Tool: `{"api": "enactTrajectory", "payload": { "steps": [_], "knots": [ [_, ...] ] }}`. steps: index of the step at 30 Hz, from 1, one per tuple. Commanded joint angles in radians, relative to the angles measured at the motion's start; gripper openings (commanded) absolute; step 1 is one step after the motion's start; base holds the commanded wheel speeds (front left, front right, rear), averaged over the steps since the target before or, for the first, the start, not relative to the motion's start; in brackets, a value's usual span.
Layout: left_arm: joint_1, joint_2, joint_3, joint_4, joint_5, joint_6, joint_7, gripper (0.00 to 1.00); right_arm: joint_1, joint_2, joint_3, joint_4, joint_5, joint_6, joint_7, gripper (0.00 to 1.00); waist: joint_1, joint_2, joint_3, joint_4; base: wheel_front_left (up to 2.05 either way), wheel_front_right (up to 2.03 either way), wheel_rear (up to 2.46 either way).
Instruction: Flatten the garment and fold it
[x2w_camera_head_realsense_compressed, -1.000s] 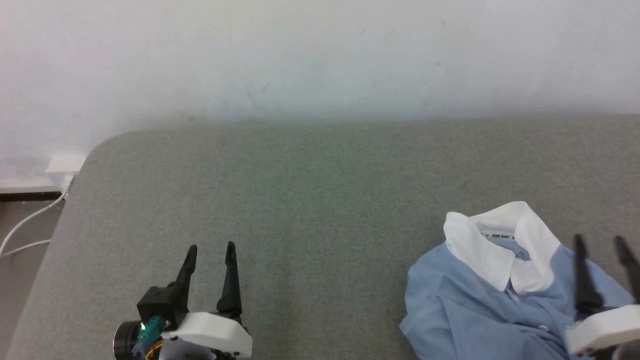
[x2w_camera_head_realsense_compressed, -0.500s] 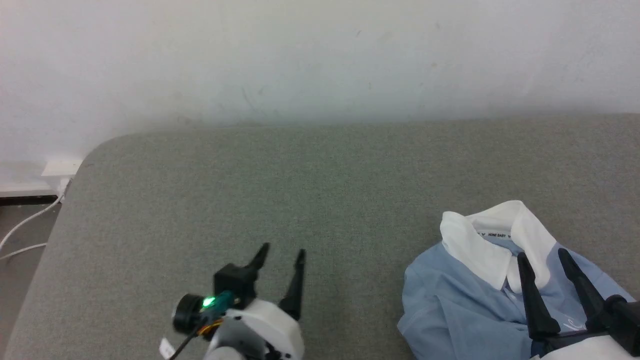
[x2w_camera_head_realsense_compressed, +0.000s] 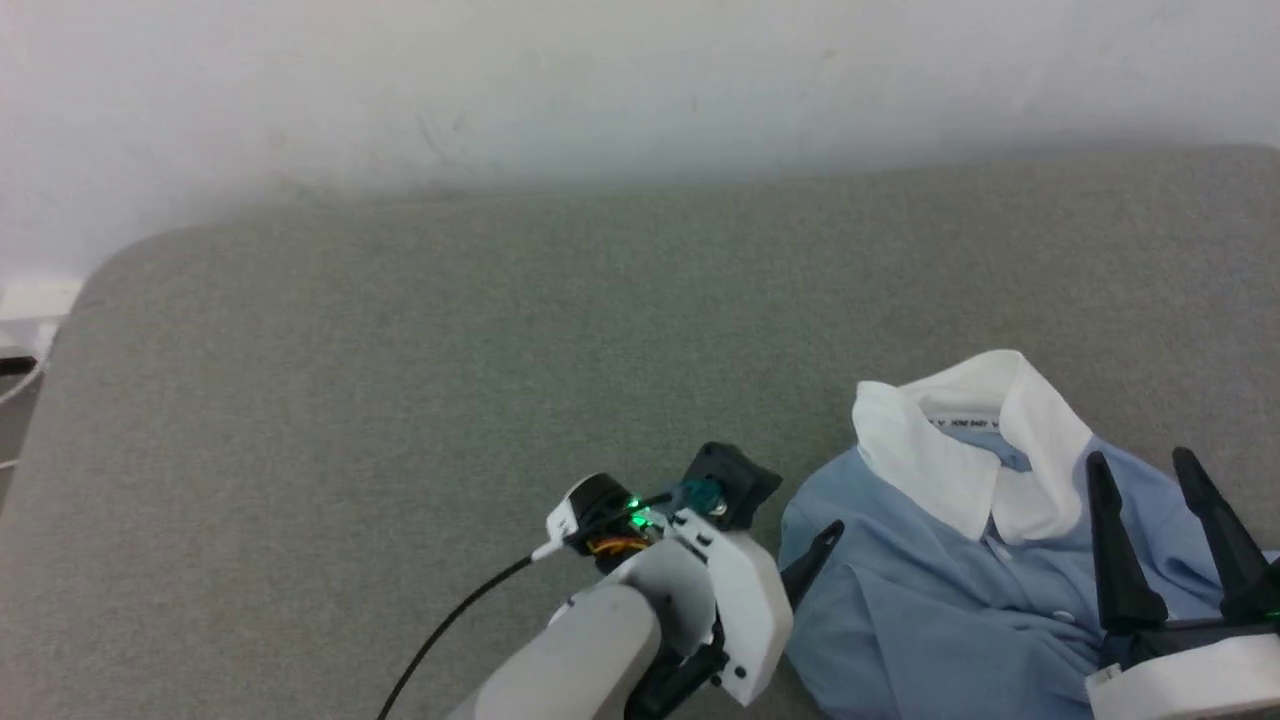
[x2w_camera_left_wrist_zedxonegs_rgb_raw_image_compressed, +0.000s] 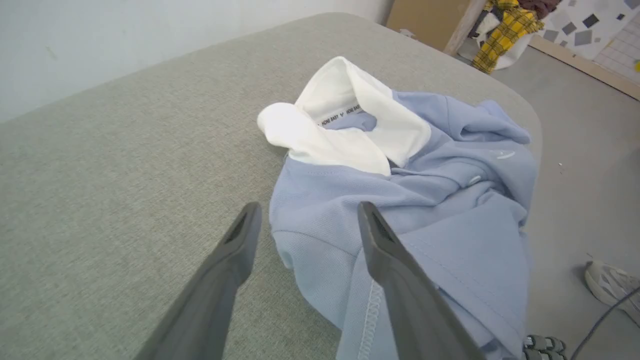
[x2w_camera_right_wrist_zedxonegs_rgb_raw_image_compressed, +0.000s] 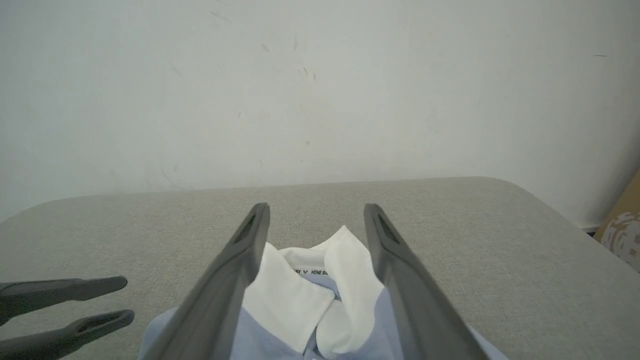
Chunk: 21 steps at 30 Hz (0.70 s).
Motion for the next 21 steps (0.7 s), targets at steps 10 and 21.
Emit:
{"api": "enactTrajectory", "payload": {
  "steps": [10, 21],
  "knots": [
    [-0.242, 0.0, -0.223, 0.276, -0.145, 0.001, 0.177, 1.0, -0.068, 0.015, 0.001, 0.025, 0.021, -0.001, -0.019, 1.0, 0.0, 0.0, 0.153, -0.103, 0.0, 0.0, 0.0],
    [-0.292, 0.0, -0.392, 0.394, -0.259, -0.026, 0.32, 0.0, -0.086, 0.021, -0.002, 0.056, 0.022, -0.001, -0.024, 1.0, 0.0, 0.0, 0.135, -0.148, 0.0, 0.0, 0.0]
  ]
}}
